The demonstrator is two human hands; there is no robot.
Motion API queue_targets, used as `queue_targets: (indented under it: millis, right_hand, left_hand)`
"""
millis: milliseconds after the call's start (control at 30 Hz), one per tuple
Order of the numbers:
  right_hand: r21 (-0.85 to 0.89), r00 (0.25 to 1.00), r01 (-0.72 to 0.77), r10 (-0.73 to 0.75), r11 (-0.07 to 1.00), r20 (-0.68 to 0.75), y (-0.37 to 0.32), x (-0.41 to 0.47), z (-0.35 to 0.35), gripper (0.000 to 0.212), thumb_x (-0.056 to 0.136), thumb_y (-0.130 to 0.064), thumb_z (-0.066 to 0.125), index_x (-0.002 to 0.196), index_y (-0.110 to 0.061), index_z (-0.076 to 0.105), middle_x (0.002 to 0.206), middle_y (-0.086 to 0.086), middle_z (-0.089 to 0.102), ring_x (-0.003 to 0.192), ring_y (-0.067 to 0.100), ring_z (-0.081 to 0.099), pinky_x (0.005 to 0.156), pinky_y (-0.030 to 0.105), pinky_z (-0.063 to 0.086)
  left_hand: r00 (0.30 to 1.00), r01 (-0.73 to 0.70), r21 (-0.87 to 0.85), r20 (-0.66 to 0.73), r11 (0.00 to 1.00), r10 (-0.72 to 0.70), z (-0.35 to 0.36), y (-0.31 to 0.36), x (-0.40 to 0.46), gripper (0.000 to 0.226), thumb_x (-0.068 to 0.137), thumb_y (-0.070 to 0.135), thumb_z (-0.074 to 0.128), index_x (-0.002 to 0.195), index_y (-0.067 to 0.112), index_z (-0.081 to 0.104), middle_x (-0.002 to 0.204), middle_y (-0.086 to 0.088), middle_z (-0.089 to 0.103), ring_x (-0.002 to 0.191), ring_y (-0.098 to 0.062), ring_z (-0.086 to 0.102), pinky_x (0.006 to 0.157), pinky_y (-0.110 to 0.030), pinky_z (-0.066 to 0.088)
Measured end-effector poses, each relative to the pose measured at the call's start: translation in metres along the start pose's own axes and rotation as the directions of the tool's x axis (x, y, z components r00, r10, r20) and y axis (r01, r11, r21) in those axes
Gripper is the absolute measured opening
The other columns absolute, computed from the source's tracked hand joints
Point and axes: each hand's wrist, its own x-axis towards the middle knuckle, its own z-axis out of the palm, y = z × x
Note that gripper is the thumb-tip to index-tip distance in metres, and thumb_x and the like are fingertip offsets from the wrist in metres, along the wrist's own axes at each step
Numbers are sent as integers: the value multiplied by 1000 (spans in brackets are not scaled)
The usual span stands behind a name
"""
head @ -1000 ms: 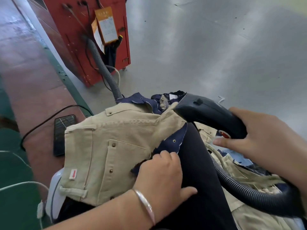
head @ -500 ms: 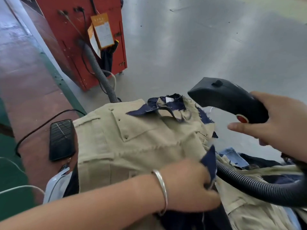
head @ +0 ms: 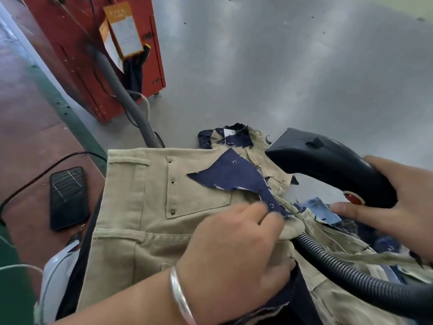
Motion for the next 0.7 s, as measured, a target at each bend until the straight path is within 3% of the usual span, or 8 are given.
queue_targets:
  millis: [67,133,233,300,367,467,600,700]
  right_hand:
    - [11,1000,-18,18,1000,-2,1,0,1,52,54,-83,57,85,-42,53,62,-15,64,43,11,57,49,46,54]
    - [20,1000,-28,28,999,0,0,1,2,50,53,-81,57,85,-43,53,60,-15,63,40,10,55,48,45,54]
    - [-23,1000,-13,13,1000,13,4,-2,3,48,54,-83,56,86,-47,53,59,-15,62,44,8,56,47,40,53]
    - [-65,998,-7,10,998,56,8,-5,4,50,56,-85,55,87,-47,53,57,-15,61,46,7,57,45,35,52]
    - [-104,993,17,-5,994,115,9,-9,9,48,59,-86,54,88,-48,52,60,-20,61,48,4,57,44,29,51]
    - [-153,976,44,-10,987,219,3,-9,19,43,58,-84,54,89,-54,47,69,-32,60,50,-1,57,45,27,48]
    - [-100,944,47,-11,994,330,-13,11,30,38,65,-66,72,89,-56,45,77,-40,58,62,-4,59,50,25,40]
    - [-5,935,71,-65,997,348,-19,36,33,31,69,-51,80,84,-41,55,71,-29,63,49,-1,59,45,24,42]
  left_hand:
    - [994,-112,38,5,993,112,14,12,4,62,71,60,61,118,20,60,123,1,60,115,-20,55,92,-33,49]
    - [993,-83,108,87,991,74,21,8,3,79,69,62,59,135,18,52,137,2,53,130,-15,46,104,-37,42]
    - [986,-104,80,140,991,93,41,9,-8,52,80,39,47,126,19,61,130,6,59,123,-11,52,101,-33,44]
    - [989,-113,12,97,994,111,44,0,-12,48,83,30,39,121,17,64,131,3,59,121,-13,55,96,-31,47]
    - [990,-135,50,-28,990,136,49,-6,-17,46,83,24,37,117,15,67,129,0,60,117,-14,58,91,-29,50]
    - [987,-142,86,-58,986,147,52,-3,-19,42,84,19,40,110,15,72,125,-2,63,109,-14,63,84,-25,52]
    - [986,-119,109,-108,987,130,56,-1,-16,40,84,19,40,106,16,74,121,-2,66,103,-13,65,85,-27,45]
    - [985,-94,116,-133,989,110,58,-1,-15,40,83,19,40,102,16,75,118,-2,67,100,-13,66,84,-28,41]
